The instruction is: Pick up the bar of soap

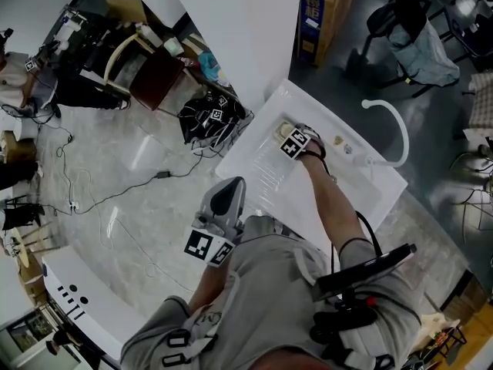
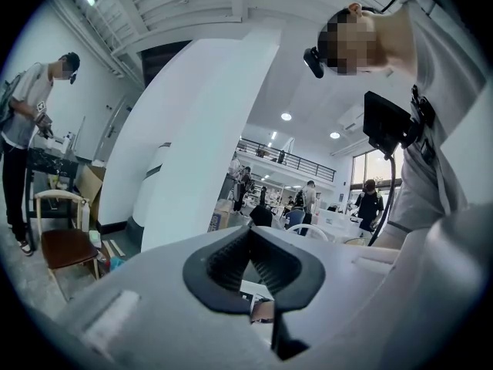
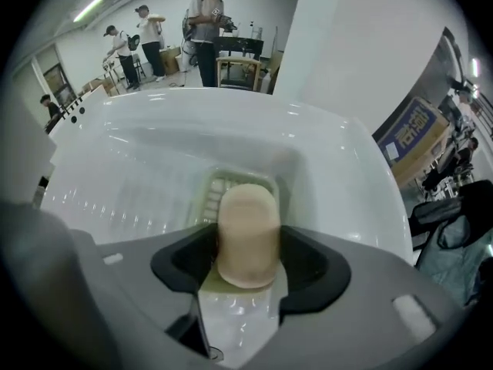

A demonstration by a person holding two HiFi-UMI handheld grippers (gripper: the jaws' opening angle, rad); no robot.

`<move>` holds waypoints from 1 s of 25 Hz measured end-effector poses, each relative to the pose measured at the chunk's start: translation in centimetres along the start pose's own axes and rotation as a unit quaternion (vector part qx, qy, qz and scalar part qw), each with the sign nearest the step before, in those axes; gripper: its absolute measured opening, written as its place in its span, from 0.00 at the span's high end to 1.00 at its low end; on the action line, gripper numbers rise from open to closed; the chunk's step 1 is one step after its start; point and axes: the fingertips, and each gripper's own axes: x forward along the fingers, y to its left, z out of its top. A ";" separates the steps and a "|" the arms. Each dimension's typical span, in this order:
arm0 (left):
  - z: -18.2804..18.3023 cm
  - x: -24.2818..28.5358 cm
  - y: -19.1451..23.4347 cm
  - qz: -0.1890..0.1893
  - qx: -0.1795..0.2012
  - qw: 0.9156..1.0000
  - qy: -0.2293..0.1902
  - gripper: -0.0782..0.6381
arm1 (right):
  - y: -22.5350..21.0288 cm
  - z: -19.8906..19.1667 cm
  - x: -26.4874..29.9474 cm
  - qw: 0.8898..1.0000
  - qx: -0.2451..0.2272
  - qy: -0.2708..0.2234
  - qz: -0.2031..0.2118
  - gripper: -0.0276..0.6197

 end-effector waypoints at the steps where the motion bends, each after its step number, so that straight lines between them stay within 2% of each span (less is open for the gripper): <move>1: 0.0 0.0 -0.1 -0.001 0.000 1.000 0.000 0.91 | -0.2 0.1 -0.1 1.000 0.007 0.001 0.005 0.57; 7: 0.2 -0.1 0.0 -0.001 -0.001 1.000 -0.004 0.91 | 0.0 -0.5 -1.2 0.998 0.063 -0.016 0.027 0.57; 11: 0.1 -0.3 0.5 0.002 -0.002 1.000 -0.004 0.91 | 0.5 -0.1 -2.3 0.995 0.075 -0.050 0.030 0.56; 13: 0.2 -0.2 0.5 0.001 -0.003 1.000 -0.005 0.91 | 0.5 0.4 -3.2 0.992 0.095 -0.076 0.041 0.56; 16: 0.2 -0.1 0.2 -0.002 -0.003 1.000 -0.007 0.91 | -0.8 0.5 -4.7 0.982 0.149 -0.108 0.034 0.56; 19: 0.3 -0.2 0.1 -0.002 -0.002 1.000 -0.009 0.91 | -1.6 1.0 -5.6 0.966 0.207 -0.151 0.044 0.56; 21: 0.3 -0.3 0.1 -0.002 -0.003 1.000 -0.010 0.91 | -1.7 1.5 -6.2 0.949 0.244 -0.188 0.063 0.56; 23: 0.4 -0.4 0.0 -0.002 -0.003 1.000 -0.012 0.91 | -1.9 2.2 -7.4 0.928 0.281 -0.230 0.081 0.56; 25: 0.5 -0.4 -0.1 -0.004 -0.002 1.000 -0.013 0.91 | -2.1 2.8 -8.9 0.895 0.330 -0.281 0.105 0.56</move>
